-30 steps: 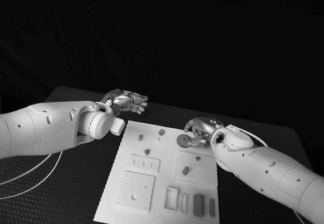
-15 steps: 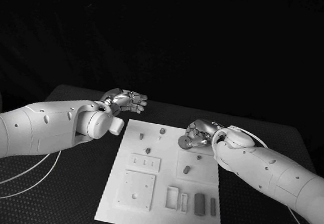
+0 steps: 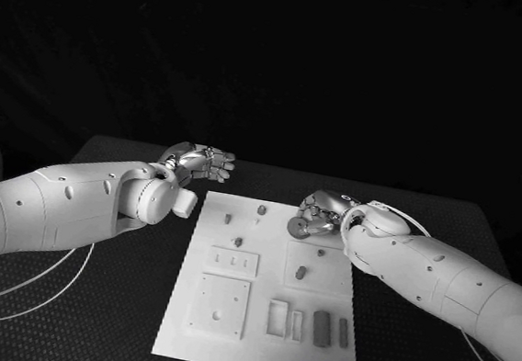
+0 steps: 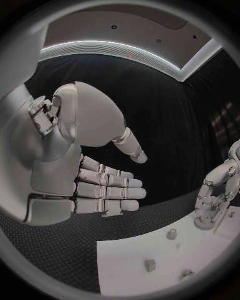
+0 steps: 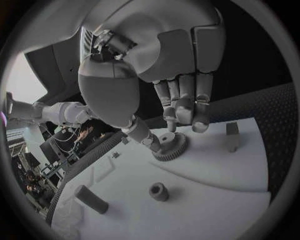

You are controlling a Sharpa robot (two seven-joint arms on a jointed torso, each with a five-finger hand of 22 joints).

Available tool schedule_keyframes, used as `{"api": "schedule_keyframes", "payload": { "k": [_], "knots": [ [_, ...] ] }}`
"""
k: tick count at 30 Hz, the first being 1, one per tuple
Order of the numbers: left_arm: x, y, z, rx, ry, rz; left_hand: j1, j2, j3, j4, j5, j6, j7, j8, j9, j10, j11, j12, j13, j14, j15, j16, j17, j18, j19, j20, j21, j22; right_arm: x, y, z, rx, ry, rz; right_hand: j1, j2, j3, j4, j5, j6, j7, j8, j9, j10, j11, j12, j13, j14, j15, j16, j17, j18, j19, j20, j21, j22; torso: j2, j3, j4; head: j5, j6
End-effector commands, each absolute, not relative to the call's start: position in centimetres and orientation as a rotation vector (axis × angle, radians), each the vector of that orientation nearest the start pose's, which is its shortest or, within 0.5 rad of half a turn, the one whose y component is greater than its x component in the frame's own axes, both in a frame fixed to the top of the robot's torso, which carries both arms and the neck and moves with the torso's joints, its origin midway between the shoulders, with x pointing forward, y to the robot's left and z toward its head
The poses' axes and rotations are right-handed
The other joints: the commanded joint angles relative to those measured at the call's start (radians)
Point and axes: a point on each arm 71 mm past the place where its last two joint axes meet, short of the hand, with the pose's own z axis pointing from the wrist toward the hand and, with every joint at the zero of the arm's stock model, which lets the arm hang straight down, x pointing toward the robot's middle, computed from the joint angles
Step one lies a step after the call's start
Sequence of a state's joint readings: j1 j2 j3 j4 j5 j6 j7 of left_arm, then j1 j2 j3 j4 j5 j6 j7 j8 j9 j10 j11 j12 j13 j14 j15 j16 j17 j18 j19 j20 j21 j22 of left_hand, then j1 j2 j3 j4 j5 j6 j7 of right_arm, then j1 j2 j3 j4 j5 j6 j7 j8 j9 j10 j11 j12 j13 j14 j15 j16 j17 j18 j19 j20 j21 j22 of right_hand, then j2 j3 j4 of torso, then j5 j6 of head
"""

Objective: Assemble the parts on the task board

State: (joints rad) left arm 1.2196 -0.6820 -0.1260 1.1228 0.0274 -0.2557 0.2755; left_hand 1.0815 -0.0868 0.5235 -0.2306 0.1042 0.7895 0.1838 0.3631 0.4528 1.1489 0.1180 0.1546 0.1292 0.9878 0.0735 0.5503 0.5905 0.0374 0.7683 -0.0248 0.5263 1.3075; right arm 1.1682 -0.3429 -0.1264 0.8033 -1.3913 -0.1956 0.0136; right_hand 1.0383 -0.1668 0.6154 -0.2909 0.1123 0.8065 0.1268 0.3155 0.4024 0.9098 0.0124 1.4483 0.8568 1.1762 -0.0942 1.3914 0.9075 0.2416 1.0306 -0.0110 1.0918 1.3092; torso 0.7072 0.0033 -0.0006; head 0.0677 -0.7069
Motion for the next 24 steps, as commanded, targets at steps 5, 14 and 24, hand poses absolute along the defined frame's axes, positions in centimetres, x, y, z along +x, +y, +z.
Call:
{"api": "schedule_keyframes", "payload": {
  "k": [5,14,24],
  "knots": [
    [54.84,25.08,-22.51,-1.218,1.488,-1.277,-0.009,0.001,0.001,-0.007,-0.006,-0.005,-0.001,-0.003,0.0,-0.004,0.003,-0.006,0.001,-0.004,0.001,-0.006,0.002,0.017,-0.005,-0.001,0.006,0.019,56.76,-14.3,-26.73,-0.222,1.861,0.512,0.009,-0.014,-0.008,-0.001,-0.006,-0.003,0.006,-0.003,-0.001,-0.003,0.009,-0.002,0.003,0.0,0.008,-0.008,0.005,0.02,-0.004,-0.008,0.005,0.005,-0.001,0.0002,-0.0005,0.0,-0.005],
    [54.85,25.18,-22.52,-1.218,1.488,-1.276,-0.009,0.001,0.002,-0.007,-0.006,-0.005,-0.001,-0.003,0.0,-0.005,0.003,-0.006,0.001,-0.004,0.001,-0.006,0.002,0.017,-0.005,-0.001,0.006,0.019,56.57,-14.28,-26.73,-0.246,1.861,0.514,0.034,-0.016,-0.006,-0.001,0.004,0.006,0.01,0.0,0.0,-0.003,0.013,-0.001,0.006,0.001,0.012,-0.01,0.011,0.02,-0.007,-0.008,0.007,0.004,0.0,0.0006,-0.0005,0.001,-0.006],
    [54.82,25.32,-22.51,-1.219,1.487,-1.274,-0.008,0.001,0.002,-0.008,-0.007,-0.005,-0.001,-0.003,0.0,-0.005,0.003,-0.006,0.001,-0.004,0.001,-0.007,0.002,0.017,-0.005,-0.001,0.007,0.019,56.7,-14.79,-26.74,-0.25,1.856,0.497,0.07,-0.029,0.043,0.002,0.091,0.005,0.009,-0.004,-0.005,-0.004,0.013,-0.006,0.009,0.002,0.012,-0.021,0.025,0.02,-0.01,0.0,0.012,-0.003,0.001,-0.0006,-0.0005,-0.001,-0.005]
  ]
}}
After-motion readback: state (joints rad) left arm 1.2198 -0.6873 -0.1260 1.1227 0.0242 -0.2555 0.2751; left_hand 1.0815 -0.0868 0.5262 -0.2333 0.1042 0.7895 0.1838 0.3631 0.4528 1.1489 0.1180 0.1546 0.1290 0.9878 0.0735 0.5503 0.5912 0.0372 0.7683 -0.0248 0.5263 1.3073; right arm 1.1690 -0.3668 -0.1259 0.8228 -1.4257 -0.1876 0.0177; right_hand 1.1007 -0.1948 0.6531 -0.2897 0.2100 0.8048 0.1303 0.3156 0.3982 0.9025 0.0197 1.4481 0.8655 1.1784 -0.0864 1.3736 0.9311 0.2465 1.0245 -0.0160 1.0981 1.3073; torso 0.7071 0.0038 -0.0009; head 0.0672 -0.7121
